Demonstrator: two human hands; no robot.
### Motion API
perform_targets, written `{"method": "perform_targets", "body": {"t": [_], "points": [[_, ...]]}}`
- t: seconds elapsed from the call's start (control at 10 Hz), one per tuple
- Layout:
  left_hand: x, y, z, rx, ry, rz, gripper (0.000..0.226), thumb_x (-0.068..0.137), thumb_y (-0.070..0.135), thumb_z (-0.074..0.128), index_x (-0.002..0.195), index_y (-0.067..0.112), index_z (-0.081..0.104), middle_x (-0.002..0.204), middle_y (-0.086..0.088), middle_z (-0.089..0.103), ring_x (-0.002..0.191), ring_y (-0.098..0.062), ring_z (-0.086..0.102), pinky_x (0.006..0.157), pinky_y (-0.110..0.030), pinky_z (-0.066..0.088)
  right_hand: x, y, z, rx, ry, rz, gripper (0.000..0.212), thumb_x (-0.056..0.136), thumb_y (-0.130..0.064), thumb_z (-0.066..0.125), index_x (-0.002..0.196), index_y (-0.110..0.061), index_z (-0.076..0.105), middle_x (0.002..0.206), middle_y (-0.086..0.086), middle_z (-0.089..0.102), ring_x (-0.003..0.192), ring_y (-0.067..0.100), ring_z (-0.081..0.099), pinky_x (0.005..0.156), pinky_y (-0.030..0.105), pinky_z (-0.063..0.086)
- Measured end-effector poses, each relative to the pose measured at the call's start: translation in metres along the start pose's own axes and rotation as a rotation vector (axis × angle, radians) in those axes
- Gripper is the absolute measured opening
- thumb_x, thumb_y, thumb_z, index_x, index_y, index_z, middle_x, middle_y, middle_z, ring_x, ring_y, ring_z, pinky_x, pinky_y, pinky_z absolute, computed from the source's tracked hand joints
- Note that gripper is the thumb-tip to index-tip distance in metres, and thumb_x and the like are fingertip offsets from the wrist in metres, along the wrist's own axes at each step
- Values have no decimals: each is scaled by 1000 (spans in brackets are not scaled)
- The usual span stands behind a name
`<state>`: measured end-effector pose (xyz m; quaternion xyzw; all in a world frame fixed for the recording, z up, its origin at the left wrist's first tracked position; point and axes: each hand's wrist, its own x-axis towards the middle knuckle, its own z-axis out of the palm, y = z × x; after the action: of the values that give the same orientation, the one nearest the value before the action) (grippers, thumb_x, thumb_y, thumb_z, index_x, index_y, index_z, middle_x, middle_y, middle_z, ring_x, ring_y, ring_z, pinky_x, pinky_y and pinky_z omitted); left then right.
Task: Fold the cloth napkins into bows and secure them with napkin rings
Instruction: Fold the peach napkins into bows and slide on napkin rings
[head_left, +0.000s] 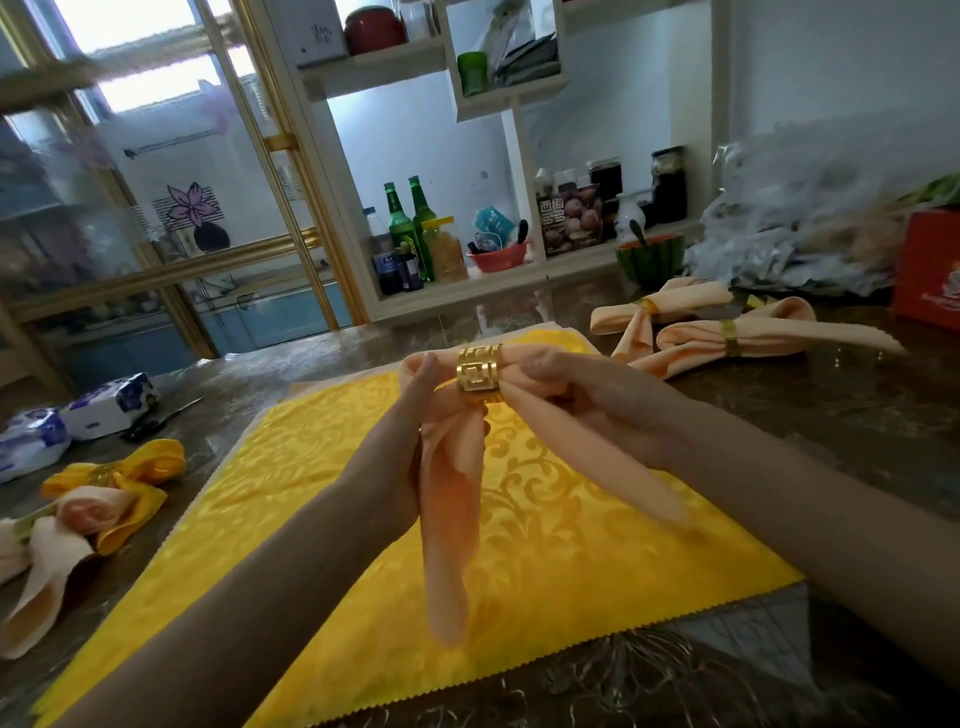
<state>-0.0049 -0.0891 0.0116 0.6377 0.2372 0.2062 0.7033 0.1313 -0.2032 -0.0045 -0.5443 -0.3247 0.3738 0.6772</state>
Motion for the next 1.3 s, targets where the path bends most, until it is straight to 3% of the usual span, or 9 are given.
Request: {"method": "perform_targets", "body": {"t": [0.1,0.2,0.4,0.7,0.8,0.9,1.0,1.1,1.3], "points": [[4,-1,8,107,104,173,29,93,30,52,115,12,58,81,-1,62,60,0,63,51,-15,48,-4,3,2,24,31,-1,25,89,-23,57,110,-11,63,81,7,61,66,14,55,53,25,46],[-5,-5,5,130,149,277,15,84,36,57,92,25,62,78,0,65,68,-13,59,57,-24,46,0,4,3,88,73,-15,30,88,-22,58,115,-11,63,90,9,61,75,16,55,60,27,46],[-4,-5,1,125,166,325,23,89,38,51,86,20,66,56,8,64,49,-2,56,43,-15,42,-1,-4,4,11,132,-81,23,89,-12,54,112,-11,57,87,6,61,72,13,57,57,24,49],[-6,-9,2,106,140,339,43,82,51,43,95,17,67,61,3,67,47,-2,58,42,-13,42,-3,-22,1,-723,193,-416,43,77,-7,70,108,-27,48,96,-12,53,79,2,55,52,6,43],[10,9,9,-49,137,271,45,98,35,38,124,2,53,66,-12,51,46,-7,55,36,-7,37,-8,-22,9,-969,179,-536,42,80,-4,63,112,-27,48,89,-19,49,78,-1,51,60,9,42],[11,9,17,10,27,461,67,65,54,74,92,-5,57,54,5,59,50,-1,57,40,-5,39,-13,-13,17,-991,179,-622,43,82,-5,61,118,-26,49,87,-21,48,78,1,52,63,14,43],[3,2,15,-11,-84,144,47,63,55,65,84,12,64,70,-3,72,70,-15,69,61,-26,56,-15,-14,25,-830,186,-662,42,83,-7,63,115,-28,47,88,-18,50,83,2,55,62,10,43],[1,-1,8,90,-119,52,49,69,55,58,95,15,69,87,-9,73,73,-14,69,61,-25,56,-16,-22,21,-543,134,-521,42,77,-13,65,113,-26,46,88,-4,57,75,4,58,60,14,46],[-5,1,9,1,-92,83,43,68,38,67,101,10,66,76,-2,70,63,-6,65,58,-21,50,-12,-19,0,-230,78,-254,30,80,-17,69,109,-22,59,99,3,65,84,14,65,64,22,53]]}}
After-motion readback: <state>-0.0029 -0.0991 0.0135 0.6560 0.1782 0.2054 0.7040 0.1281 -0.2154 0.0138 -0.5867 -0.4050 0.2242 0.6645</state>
